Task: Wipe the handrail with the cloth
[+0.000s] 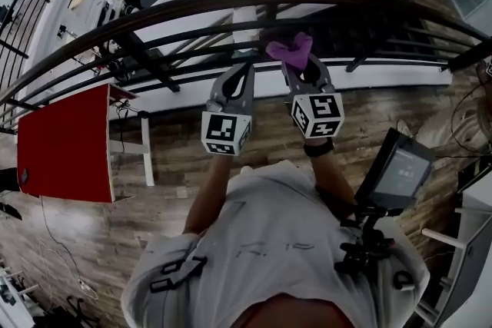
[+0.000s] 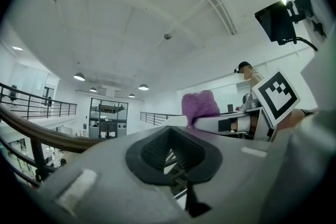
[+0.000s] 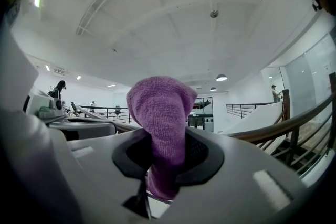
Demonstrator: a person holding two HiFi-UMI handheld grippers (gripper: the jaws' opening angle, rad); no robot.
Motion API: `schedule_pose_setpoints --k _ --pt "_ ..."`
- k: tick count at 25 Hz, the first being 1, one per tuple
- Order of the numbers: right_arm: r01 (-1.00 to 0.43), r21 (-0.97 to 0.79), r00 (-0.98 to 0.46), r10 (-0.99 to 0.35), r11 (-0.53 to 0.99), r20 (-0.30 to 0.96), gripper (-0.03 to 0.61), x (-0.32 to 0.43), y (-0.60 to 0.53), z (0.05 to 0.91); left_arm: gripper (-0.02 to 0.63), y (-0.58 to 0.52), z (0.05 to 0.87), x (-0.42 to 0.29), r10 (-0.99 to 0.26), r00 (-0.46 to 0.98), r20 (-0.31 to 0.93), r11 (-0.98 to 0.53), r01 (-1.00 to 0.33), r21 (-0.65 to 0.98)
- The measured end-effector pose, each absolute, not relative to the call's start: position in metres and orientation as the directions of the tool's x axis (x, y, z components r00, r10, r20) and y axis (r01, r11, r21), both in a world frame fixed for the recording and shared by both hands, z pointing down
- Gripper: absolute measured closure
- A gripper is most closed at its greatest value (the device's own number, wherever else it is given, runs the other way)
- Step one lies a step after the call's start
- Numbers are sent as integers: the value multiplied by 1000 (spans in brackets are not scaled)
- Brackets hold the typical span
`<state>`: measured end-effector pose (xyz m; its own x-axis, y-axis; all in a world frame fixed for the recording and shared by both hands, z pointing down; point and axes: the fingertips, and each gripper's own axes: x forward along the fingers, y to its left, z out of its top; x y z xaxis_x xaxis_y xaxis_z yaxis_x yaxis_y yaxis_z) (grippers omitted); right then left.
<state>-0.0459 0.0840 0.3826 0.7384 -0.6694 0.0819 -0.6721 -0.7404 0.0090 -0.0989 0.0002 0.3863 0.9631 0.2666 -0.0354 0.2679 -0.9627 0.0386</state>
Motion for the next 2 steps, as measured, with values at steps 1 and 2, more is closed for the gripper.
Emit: schedule_pose_setpoints --k 1,2 --pt "-669 1 740 -666 -743 94 477 -48 88 387 612 4 390 -101 275 961 -25 -961 275 39" --pt "-666 -7 741 -663 -746 105 477 -50 93 392 612 9 394 -103 283 959 -15 -958 283 40"
